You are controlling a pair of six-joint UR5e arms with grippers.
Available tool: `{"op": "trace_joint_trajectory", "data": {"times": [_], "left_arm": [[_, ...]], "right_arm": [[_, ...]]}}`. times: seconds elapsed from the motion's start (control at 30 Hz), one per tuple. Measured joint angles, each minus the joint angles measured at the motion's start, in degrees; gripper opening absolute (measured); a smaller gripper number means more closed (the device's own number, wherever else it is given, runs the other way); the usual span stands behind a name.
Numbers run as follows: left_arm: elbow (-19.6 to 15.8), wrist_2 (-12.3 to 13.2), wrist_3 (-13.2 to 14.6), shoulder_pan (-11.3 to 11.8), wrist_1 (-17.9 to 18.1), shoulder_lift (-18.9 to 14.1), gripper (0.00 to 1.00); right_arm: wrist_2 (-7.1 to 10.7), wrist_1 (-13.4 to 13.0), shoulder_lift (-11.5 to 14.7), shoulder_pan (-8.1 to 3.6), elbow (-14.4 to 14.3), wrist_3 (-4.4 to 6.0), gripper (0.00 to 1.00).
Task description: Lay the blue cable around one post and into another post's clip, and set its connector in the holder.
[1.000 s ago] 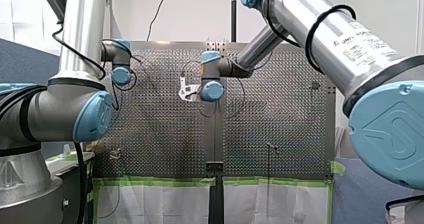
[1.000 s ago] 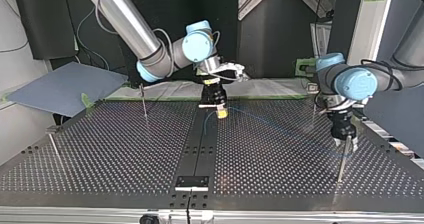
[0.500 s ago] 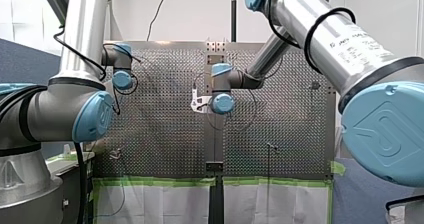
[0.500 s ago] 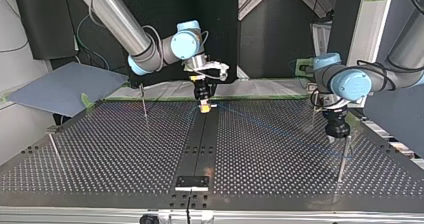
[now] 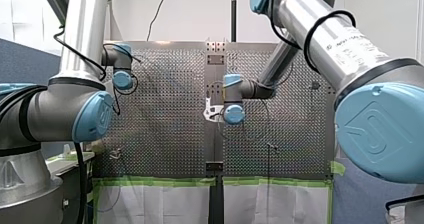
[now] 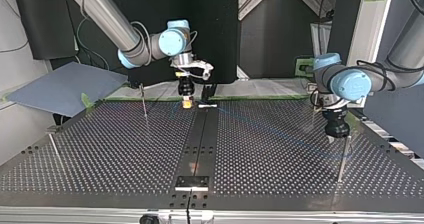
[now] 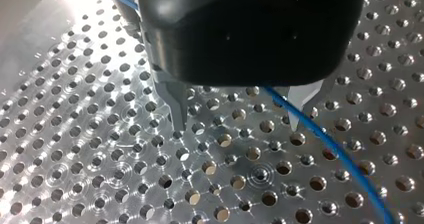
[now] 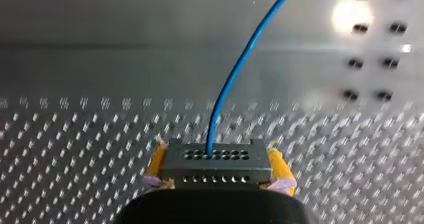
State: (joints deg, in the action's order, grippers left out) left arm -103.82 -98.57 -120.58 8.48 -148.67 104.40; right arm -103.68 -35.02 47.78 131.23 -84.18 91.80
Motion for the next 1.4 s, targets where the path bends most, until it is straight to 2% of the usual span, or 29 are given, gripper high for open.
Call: {"op": "trace_joint_trajectory", "data": {"times": [0.17, 0.47, 0.6, 0.77, 0.87, 1.03, 1.3, 1.4], "left_arm": [[0.0, 0.0, 0.0, 0.0, 0.0, 0.0, 1.00], [0.0, 0.0, 0.0, 0.0, 0.0, 0.0, 1.00], [0.0, 0.1, 0.0, 0.0, 0.0, 0.0, 1.00], [0.0, 0.1, 0.0, 0.0, 0.0, 0.0, 1.00], [0.0, 0.1, 0.0, 0.0, 0.0, 0.0, 1.00], [0.0, 0.3, 0.0, 0.0, 0.0, 0.0, 1.00], [0.1, 0.3, 0.2, -0.1, -0.1, 0.0, 1.00], [0.1, 0.4, 0.2, -0.2, -0.2, 0.0, 1.00]], "right_arm": [[-1.27, -2.4, 0.0, -1.43, -2.4, 1.17, 0.00], [-4.60, -6.7, 0.0, -3.21, -6.7, 1.54, 0.00], [-6.13, -8.5, 0.0, -3.85, -8.5, 1.36, 0.00], [-7.90, -10.9, -0.1, -4.77, -10.9, 0.57, 0.00], [-8.72, -12.5, -0.1, -5.33, -12.5, 0.66, 0.00], [-10.04, -14.9, -0.1, -5.94, -14.9, 1.27, 0.00], [-10.76, -18.8, -0.1, -6.32, -18.8, 1.39, 0.00], [-11.65, -20.4, -0.2, -6.39, -20.4, 1.42, 0.00]]}}
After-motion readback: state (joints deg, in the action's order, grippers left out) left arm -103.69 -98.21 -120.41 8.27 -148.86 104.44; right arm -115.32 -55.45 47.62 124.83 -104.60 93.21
